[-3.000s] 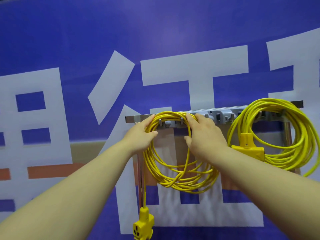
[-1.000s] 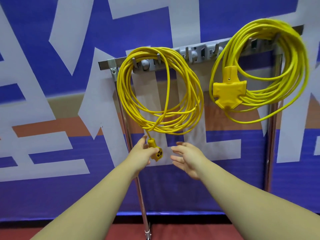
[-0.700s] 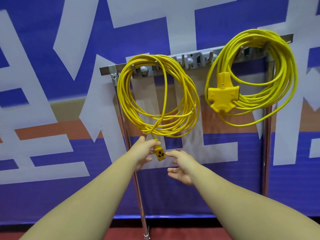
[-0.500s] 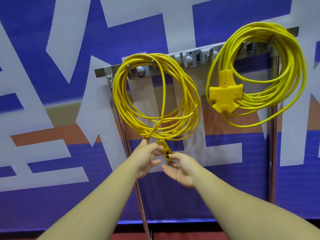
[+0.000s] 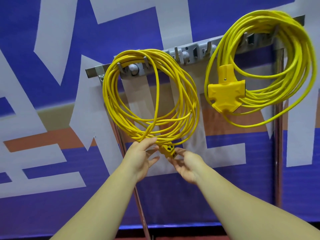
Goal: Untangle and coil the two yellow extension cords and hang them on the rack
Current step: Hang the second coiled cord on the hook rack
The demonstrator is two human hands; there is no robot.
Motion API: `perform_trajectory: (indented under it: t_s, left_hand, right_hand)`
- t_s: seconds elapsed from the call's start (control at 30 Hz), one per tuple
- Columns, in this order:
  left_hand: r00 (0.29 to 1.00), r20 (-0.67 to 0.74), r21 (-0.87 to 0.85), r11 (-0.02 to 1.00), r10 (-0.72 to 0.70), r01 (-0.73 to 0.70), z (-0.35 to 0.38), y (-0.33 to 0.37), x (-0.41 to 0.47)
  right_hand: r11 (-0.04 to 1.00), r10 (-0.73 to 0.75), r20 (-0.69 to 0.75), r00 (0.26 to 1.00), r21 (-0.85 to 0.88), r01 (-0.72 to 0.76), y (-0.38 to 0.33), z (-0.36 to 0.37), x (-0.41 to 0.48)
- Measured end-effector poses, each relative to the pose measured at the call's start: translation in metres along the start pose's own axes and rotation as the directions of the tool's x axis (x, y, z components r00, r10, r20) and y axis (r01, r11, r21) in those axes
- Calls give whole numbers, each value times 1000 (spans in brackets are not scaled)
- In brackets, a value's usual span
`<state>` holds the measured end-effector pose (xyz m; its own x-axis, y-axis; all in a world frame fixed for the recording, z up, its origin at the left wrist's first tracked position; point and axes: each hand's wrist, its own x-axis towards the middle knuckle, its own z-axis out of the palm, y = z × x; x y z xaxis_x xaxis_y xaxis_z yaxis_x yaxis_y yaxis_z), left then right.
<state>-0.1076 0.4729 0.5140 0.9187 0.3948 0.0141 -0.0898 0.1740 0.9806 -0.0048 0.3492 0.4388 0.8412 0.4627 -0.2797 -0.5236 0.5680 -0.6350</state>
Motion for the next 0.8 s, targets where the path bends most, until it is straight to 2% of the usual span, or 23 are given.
perform_trajectory:
  t_s: [0.07, 0.13, 0.17, 0.2, 0.23, 0.27, 0.3, 0.33, 0.37, 0.43, 0.57, 0.7, 0.8]
  left_hand:
    - [997, 67, 15, 1000, 24, -25, -2, 0, 0]
    - [998, 23, -42, 997, 62, -61, -3, 4, -3]
    - [993, -70, -49, 994, 95, -99, -3, 8, -6]
    - [962, -205, 33, 984, 180, -177, -5, 11, -10]
    - [887, -327, 215, 939, 327, -268, -8, 14, -15]
    - [785, -354, 445, 830, 508, -337, -11, 17, -23]
    - [688, -264, 653, 650, 676, -388, -13, 20, -32]
    - [617, -109, 789, 446, 779, -423, -14, 23, -37]
    - [588, 44, 857, 272, 808, -438, -13, 28, -40]
    - [592, 253, 902, 34, 765, -430, -11, 44, -35]
    - [652, 499, 864, -270, 571, -425, 1, 84, -18]
    - [741, 572, 820, -269, 352, -505, 20, 113, -10]
    - [791, 562, 818, -301, 241, -490, 34, 132, 3]
  right_hand:
    - [1000, 11, 0, 1000, 3, -11, -6, 2, 1]
    - [999, 3, -4, 1000, 39, -3, -13, 3, 3]
    - [998, -8, -6, 1000, 61, 8, -17, 4, 4]
    - [998, -19, -6, 1000, 66, 19, -22, 5, 4]
    - [998, -31, -7, 999, 61, 32, -28, 5, 6]
    - [998, -43, -3, 999, 53, 43, -34, 6, 5]
    - [997, -56, 11, 998, 49, 55, -41, 7, 4]
    - [997, -71, 34, 997, 45, 70, -48, 9, 2]
    - [995, -91, 69, 993, 42, 88, -56, 11, 1]
    - [992, -125, 114, 986, 21, 124, -70, 15, -5]
    - [978, -197, 200, 960, -23, 206, -91, 23, -9]
    - [969, -175, 292, 940, -117, 217, -105, 37, -11]
    - [967, -164, 309, 937, -137, 214, -111, 41, -10]
